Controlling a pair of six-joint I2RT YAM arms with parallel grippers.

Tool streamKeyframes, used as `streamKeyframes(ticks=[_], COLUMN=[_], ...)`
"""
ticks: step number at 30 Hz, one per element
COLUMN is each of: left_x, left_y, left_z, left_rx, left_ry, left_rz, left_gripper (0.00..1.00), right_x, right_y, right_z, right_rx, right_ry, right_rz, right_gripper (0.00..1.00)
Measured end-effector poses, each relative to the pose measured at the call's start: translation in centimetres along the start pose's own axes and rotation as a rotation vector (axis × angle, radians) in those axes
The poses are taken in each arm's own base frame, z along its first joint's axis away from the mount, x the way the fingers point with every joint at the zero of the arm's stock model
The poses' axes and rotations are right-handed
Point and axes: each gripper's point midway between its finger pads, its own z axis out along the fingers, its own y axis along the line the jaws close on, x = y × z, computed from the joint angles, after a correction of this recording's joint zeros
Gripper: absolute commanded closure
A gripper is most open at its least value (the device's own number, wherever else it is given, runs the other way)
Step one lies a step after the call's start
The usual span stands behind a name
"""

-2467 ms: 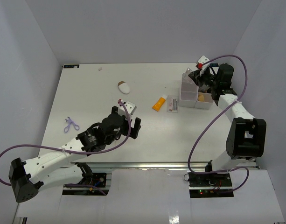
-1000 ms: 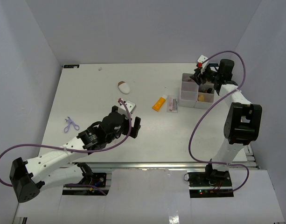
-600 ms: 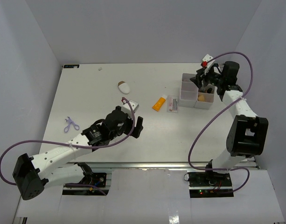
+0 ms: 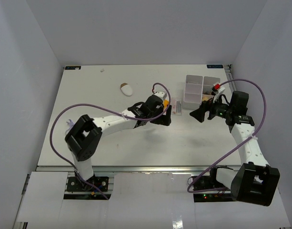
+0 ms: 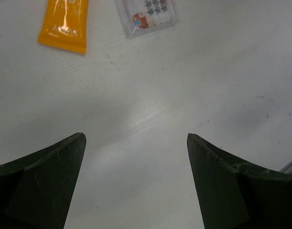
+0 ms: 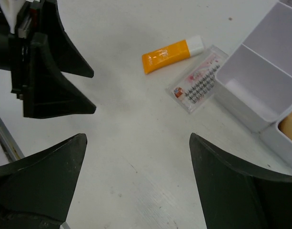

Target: Organize the makeup

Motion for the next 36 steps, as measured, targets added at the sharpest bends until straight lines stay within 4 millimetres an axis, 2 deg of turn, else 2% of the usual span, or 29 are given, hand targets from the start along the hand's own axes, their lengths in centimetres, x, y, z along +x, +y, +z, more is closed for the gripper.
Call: streamKeyframes(ticks=[2,8,15,27,36], left_x=[-0.3,-1.4,-2.2,-3.0,-3.3], left_y=[-0.5,-2.7,-3.9,-2.3,-1.9], left_z=[2.3,7.7,11.6,13.4,15.4], left_rx=[-0.025,-0.074,-0.135,-0.246,-0.286], left_ry=[0.015,0.008,-0.029,-0.059,-0.070], left_rz=[-0.003,0.024,0.091,0.166,0.178], left_gripper=[0.02,0.02,0.02,0.02,0.02], right_x=[0.3,-0.5,-0.6,-0.9,-0.7], right_y=[-0.6,-3.4,-4.2,-2.7,-2.4], right_z=[-0.9,-4.1,-6.7,-7.0,-7.0], right_rx=[0.045,0.152,0.163,0.087,0.076], right_ry=[-0.011,-0.082,-0.149,-0.181,-0.183], right_rz=[0.030,0.093,0.128,0.124,0.137], right_gripper=[0.02,0.02,0.02,0.02,0.02])
